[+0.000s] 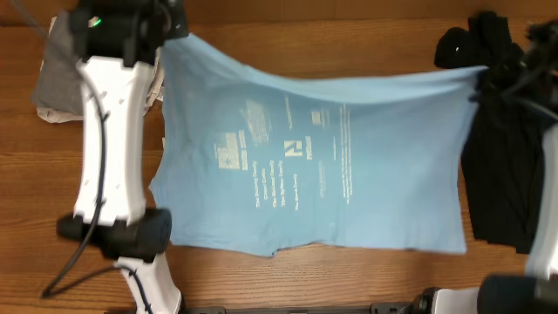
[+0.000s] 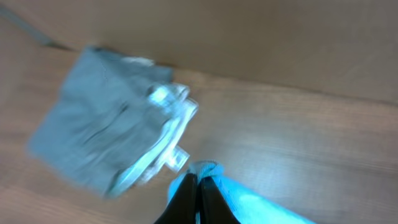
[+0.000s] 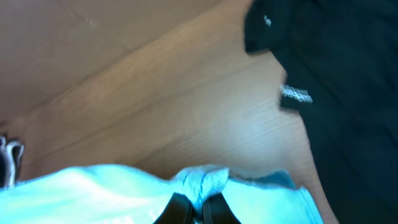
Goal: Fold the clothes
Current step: 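Lay the shirt flat on the table and open both grippers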
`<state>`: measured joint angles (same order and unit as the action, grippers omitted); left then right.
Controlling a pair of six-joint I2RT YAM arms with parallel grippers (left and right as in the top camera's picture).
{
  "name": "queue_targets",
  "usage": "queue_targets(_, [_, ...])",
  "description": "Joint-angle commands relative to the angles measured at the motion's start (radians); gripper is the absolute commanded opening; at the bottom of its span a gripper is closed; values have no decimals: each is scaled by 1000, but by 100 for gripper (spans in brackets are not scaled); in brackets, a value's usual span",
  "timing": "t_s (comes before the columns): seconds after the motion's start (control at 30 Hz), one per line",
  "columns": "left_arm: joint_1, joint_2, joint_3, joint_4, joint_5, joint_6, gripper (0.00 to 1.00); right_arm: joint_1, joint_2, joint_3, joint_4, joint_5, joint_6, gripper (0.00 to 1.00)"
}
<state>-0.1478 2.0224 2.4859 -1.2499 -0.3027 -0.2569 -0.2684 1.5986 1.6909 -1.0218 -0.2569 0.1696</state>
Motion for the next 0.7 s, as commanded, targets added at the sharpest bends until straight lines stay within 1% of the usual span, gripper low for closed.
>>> queue_targets(0.0, [10, 120, 8, 101, 70, -13, 4, 65, 135, 2, 124, -14, -16, 4])
queue_targets(0.1, [10, 196, 8, 191, 102, -13, 4, 104, 233, 2, 224, -13, -9, 4])
queue_targets(0.17, [10, 256, 8, 277, 132, -13, 4, 140, 319, 2, 338, 9, 22, 4])
queue_targets(0.33, [9, 370, 8, 430, 178, -13, 5, 167, 410, 2, 484, 43, 44, 4])
queue_targets(0.47, [7, 433, 8, 497, 177, -13, 4, 167, 441, 2, 527, 55, 44, 4])
queue_targets(0.6, [6, 486, 8, 542, 181, -13, 7, 167, 458, 2, 555, 81, 43, 4])
queue_targets(0.63, [5, 493, 8, 550, 182, -13, 12, 167, 463, 2, 561, 82, 43, 4])
queue_targets(0.67, [2, 505, 8, 560, 181, -12, 33, 167, 467, 2, 573, 81, 43, 8])
